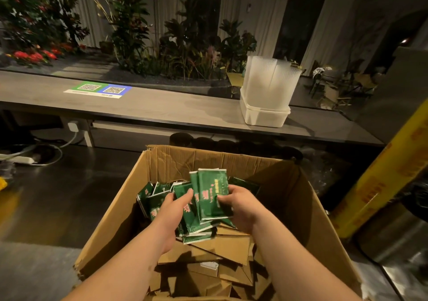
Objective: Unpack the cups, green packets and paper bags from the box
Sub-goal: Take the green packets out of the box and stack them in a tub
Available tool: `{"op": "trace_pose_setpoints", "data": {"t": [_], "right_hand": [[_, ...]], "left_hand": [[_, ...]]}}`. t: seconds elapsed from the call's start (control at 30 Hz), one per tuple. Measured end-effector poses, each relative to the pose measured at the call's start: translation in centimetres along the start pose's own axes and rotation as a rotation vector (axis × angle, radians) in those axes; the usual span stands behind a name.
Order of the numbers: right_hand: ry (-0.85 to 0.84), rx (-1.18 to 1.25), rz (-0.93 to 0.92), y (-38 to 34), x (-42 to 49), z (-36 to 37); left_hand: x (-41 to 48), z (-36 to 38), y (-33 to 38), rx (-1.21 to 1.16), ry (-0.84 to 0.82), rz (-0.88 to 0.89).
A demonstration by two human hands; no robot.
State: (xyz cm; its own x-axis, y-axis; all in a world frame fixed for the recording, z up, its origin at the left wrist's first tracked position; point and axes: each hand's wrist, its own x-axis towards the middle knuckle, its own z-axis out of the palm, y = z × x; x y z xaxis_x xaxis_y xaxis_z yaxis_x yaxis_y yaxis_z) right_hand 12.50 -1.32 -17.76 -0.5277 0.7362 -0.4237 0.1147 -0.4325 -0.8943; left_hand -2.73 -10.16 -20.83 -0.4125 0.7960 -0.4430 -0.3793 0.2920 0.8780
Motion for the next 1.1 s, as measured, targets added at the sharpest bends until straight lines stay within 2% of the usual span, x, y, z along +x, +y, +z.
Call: {"op": "trace_pose_setpoints", "data": {"t": [0.13, 0.37, 0.5, 0.73, 0.97, 1.1], "right_hand": [[0.069, -0.22, -0.039, 1.5, 0.0, 2.7], [0.186, -0.348, -0.09, 1.4, -2.3, 4.2], [0.169, -0.277, -0.087, -0.2, -4.3, 4.6], [0.077, -0.208, -0.076, -1.6, -10.4, 3.9], [-0.084, 0.053, 0.046, 0.7, -18.9, 1.3], [-0.094, 0.135, 0.102, 3.8, -22.7, 0.3]], "left_hand": [[-1.0, 0.6, 0.2, 0.026, -0.024, -0.011], [-3.7, 1.5, 1.4, 0.11, 0.006, 0.092], [-5.6, 2.4, 3.0, 0.117, 0.052, 0.154], [-11.4, 4.8, 5.1, 0.27, -0.008, 0.184], [-17.9, 5.0, 3.9, 0.442, -0.249, 0.017], [-20.9, 5.3, 1.2, 0.489, -0.3, -0.066]]}}
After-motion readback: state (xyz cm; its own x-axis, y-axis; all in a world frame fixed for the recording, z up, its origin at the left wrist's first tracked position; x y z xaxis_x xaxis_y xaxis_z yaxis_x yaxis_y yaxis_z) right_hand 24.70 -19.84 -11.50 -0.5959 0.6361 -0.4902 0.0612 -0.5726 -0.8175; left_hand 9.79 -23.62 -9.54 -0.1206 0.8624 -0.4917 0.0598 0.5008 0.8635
